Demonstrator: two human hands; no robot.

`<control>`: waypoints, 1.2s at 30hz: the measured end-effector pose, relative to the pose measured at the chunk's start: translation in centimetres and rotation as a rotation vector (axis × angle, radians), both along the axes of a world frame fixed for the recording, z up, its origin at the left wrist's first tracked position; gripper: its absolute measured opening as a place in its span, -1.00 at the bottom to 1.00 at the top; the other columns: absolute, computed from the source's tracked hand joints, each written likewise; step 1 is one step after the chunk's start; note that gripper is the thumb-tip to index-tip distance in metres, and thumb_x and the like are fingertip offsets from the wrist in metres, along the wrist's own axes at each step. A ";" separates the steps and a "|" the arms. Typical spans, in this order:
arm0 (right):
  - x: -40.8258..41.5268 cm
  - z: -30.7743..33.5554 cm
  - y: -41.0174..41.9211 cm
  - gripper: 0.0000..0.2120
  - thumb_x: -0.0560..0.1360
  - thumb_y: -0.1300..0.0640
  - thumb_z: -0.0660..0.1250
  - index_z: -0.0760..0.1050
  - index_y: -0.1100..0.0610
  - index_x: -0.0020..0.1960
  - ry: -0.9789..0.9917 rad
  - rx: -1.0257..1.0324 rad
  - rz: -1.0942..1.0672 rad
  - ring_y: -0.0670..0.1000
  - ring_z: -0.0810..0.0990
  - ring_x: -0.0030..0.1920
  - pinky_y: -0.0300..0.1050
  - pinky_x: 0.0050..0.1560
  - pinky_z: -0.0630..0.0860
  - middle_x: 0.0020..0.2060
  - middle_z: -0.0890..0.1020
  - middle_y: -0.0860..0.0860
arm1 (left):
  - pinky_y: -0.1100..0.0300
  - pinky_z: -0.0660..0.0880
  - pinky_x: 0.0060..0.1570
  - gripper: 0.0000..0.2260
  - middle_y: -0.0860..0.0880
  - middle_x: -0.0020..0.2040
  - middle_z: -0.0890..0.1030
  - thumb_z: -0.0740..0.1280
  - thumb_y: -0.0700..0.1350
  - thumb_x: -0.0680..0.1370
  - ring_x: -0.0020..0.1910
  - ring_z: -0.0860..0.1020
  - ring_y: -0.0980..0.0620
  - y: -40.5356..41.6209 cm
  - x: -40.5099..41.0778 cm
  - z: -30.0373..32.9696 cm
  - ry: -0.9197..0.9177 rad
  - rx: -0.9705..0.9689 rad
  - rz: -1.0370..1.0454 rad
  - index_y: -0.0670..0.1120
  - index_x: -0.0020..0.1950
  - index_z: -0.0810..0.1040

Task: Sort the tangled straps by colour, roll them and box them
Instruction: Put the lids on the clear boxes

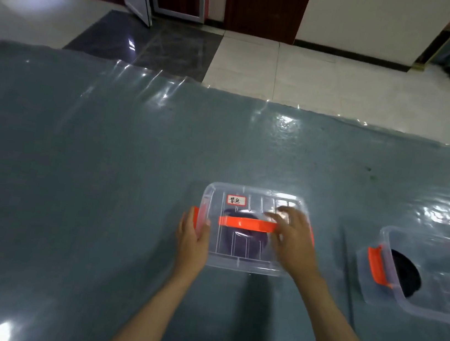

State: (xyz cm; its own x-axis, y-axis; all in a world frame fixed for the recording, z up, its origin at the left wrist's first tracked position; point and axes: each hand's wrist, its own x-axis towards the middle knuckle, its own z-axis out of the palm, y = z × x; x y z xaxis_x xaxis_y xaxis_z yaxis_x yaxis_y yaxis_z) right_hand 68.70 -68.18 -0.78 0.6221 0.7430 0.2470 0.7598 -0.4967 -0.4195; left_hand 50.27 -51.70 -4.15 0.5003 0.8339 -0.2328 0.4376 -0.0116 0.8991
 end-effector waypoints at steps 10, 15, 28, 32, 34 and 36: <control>-0.5 -2.7 -4.8 -0.44 0.46 -0.34 0.42 0.71 0.13 0.15 0.568 0.356 -0.700 -0.08 0.60 -0.15 -0.06 -0.15 0.50 -0.23 0.66 -0.06 | 0.19 0.40 0.35 -0.38 0.15 0.46 0.47 0.47 -0.06 0.61 0.42 0.49 0.08 0.1 -0.1 -0.6 -0.186 -0.184 0.077 0.04 0.62 0.32; -1.4 -2.2 -4.1 -0.71 0.64 -0.03 0.42 0.67 -0.03 0.33 0.230 0.293 -0.659 -0.01 0.54 -0.38 -0.15 -0.26 0.36 -0.44 0.54 -0.11 | 0.44 0.45 0.31 -0.50 0.23 0.44 0.52 0.45 -0.17 0.61 0.41 0.51 0.28 -0.6 -0.2 -0.5 -0.232 0.002 0.124 0.02 0.54 0.49; -4.2 0.7 -9.0 -0.66 0.68 0.11 0.33 0.54 0.13 0.43 0.389 0.078 -0.400 0.22 0.66 0.19 0.10 0.21 0.58 0.21 0.68 0.14 | -0.04 0.06 0.66 -0.45 -0.07 0.72 0.12 0.15 0.05 0.75 0.70 0.07 -0.08 -2.0 -4.1 4.8 0.343 0.594 -0.450 -0.08 0.71 0.12; -7.6 1.4 -14.2 -0.68 0.64 0.11 0.39 0.61 0.15 0.37 0.351 -0.043 -0.447 0.17 0.65 0.25 0.05 0.28 0.56 0.29 0.67 0.12 | -0.06 0.02 0.66 -0.51 -0.09 0.70 0.18 0.15 0.06 0.75 0.70 0.10 -0.09 -7.4 -5.3 6.5 0.373 0.819 -0.624 -0.06 0.66 0.27; -8.7 1.6 -16.8 -0.72 0.64 0.10 0.38 0.63 0.08 0.33 0.294 -0.152 -0.451 0.14 0.66 0.25 0.02 0.23 0.54 0.28 0.67 0.05 | -0.03 0.08 0.65 -0.52 -0.10 0.68 0.23 0.17 0.06 0.74 0.68 0.15 -0.07 -10.3 -5.2 6.9 0.402 0.884 -0.713 -0.07 0.64 0.31; -9.3 1.7 -19.4 -0.73 0.64 0.11 0.35 0.62 0.04 0.33 0.258 -0.251 -0.455 0.12 0.66 0.24 0.00 0.17 0.55 0.28 0.67 0.00 | -0.04 0.28 0.56 -0.56 -0.14 0.56 0.44 0.32 -0.02 0.66 0.58 0.37 -0.11 -13.1 -4.7 7.4 0.388 0.934 -0.752 -0.12 0.53 0.46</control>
